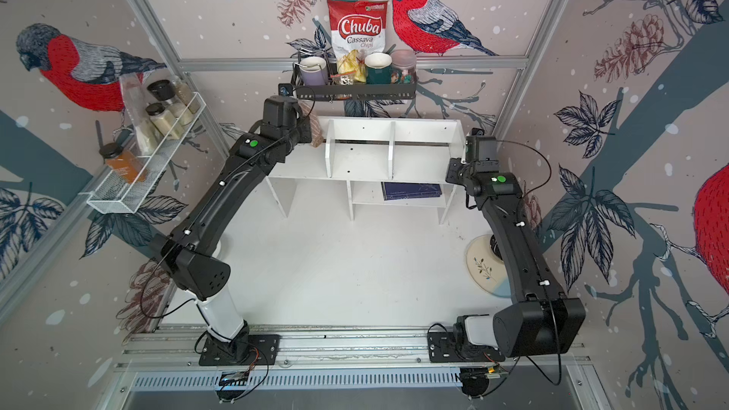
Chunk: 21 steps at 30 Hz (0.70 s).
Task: Wipe the bookshelf clean with a cloth
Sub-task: Wipe the dust from the shelf.
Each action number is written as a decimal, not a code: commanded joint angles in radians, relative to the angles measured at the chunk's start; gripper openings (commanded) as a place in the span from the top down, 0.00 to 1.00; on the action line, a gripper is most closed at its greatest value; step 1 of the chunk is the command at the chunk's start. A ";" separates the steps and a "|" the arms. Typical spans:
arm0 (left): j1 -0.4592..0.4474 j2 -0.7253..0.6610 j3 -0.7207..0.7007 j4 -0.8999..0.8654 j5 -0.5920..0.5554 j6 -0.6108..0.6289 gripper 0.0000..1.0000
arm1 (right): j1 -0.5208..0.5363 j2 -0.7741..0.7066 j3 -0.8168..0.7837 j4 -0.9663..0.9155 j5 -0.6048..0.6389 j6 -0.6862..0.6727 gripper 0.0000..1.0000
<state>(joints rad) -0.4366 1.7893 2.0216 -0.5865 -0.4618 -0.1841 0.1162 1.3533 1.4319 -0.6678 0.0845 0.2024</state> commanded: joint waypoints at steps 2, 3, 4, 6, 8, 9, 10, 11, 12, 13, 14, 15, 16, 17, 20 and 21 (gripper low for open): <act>0.027 -0.071 -0.108 -0.022 -0.160 0.034 1.00 | -0.006 0.001 0.000 0.005 -0.152 0.117 1.00; 0.031 -0.095 -0.141 -0.008 -0.157 0.044 1.00 | -0.006 0.001 -0.001 0.006 -0.155 0.117 1.00; 0.030 -0.116 -0.174 0.003 -0.146 0.055 1.00 | -0.007 0.001 -0.002 0.008 -0.156 0.117 1.00; 0.022 -0.157 -0.249 0.019 -0.115 0.063 1.00 | -0.007 0.001 -0.005 0.011 -0.157 0.118 1.00; 0.006 -0.192 -0.308 0.028 -0.095 0.064 1.00 | -0.007 -0.001 -0.015 0.018 -0.157 0.120 1.00; -0.007 -0.207 -0.332 0.029 -0.089 0.060 1.00 | -0.008 -0.001 -0.017 0.021 -0.157 0.121 1.00; -0.022 -0.222 -0.367 0.031 -0.084 0.054 1.00 | -0.012 -0.001 -0.020 0.022 -0.158 0.122 1.00; -0.036 -0.234 -0.398 0.036 -0.078 0.047 1.00 | -0.015 0.000 -0.022 0.023 -0.161 0.125 1.00; -0.049 -0.246 -0.425 0.044 -0.069 0.039 1.00 | -0.018 0.000 -0.022 0.023 -0.164 0.127 1.00; -0.061 -0.257 -0.454 0.053 -0.061 0.029 1.00 | -0.021 0.002 -0.021 0.023 -0.168 0.126 1.00; -0.071 -0.262 -0.470 0.057 -0.056 0.020 1.00 | -0.025 0.003 -0.019 0.024 -0.169 0.125 1.00; -0.077 -0.262 -0.483 0.061 -0.048 0.014 1.00 | -0.029 0.004 -0.017 0.023 -0.171 0.124 1.00; -0.080 -0.257 -0.484 0.066 -0.035 0.012 1.00 | -0.031 0.005 -0.015 0.022 -0.176 0.122 1.00; -0.080 -0.239 -0.460 0.069 -0.023 0.021 1.00 | -0.032 0.003 -0.012 0.019 -0.181 0.119 1.00; -0.079 -0.174 -0.309 0.027 -0.038 0.045 1.00 | -0.030 0.005 -0.011 0.015 -0.192 0.120 1.00; -0.078 -0.149 -0.256 0.020 -0.044 0.053 1.00 | -0.030 0.002 -0.015 0.016 -0.196 0.121 1.00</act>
<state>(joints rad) -0.5140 1.6100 1.6611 -0.5835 -0.4999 -0.1520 0.0860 1.3499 1.4208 -0.6498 0.0319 0.1734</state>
